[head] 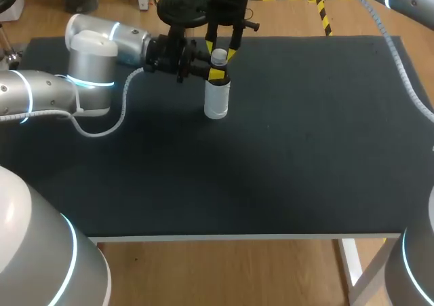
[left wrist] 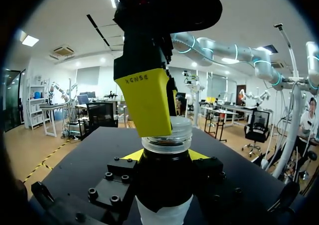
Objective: Unscrew the bottle cap
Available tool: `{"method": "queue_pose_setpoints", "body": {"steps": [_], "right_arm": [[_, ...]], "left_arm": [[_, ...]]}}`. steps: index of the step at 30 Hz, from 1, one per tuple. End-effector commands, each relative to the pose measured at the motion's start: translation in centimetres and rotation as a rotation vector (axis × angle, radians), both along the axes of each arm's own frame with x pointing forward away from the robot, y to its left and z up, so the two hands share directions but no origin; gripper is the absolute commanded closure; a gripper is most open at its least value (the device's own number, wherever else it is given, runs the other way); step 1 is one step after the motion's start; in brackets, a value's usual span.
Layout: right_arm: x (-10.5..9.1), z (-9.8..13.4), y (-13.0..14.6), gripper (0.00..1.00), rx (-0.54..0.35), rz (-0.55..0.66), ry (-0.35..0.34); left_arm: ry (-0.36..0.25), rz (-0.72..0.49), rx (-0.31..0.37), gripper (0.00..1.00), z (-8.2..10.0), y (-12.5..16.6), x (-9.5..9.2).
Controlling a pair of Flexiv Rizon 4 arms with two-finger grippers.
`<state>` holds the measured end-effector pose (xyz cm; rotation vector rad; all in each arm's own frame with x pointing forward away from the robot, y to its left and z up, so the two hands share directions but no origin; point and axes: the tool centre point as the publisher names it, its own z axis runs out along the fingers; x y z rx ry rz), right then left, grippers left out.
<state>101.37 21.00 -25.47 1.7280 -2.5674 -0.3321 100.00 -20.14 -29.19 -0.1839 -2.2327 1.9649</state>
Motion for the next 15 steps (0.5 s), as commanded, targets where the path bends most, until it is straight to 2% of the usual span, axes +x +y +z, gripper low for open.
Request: {"method": "queue_pose_setpoints", "body": {"steps": [1,6,15], "right_arm": [[0.0,0.2,0.0,1.0,-0.01,0.029,-0.004],[0.1,0.4,0.0,1.0,-0.032,0.078,-0.008],[0.2,1.8,0.2,1.0,-0.002,0.124,-0.001]], "left_arm": [[0.001,-0.004,0.0,1.0,-0.1,0.1,0.1],[0.001,-0.004,0.0,1.0,-0.1,0.1,0.1],[0.001,-0.004,0.0,1.0,-0.1,0.1,0.1]]}}
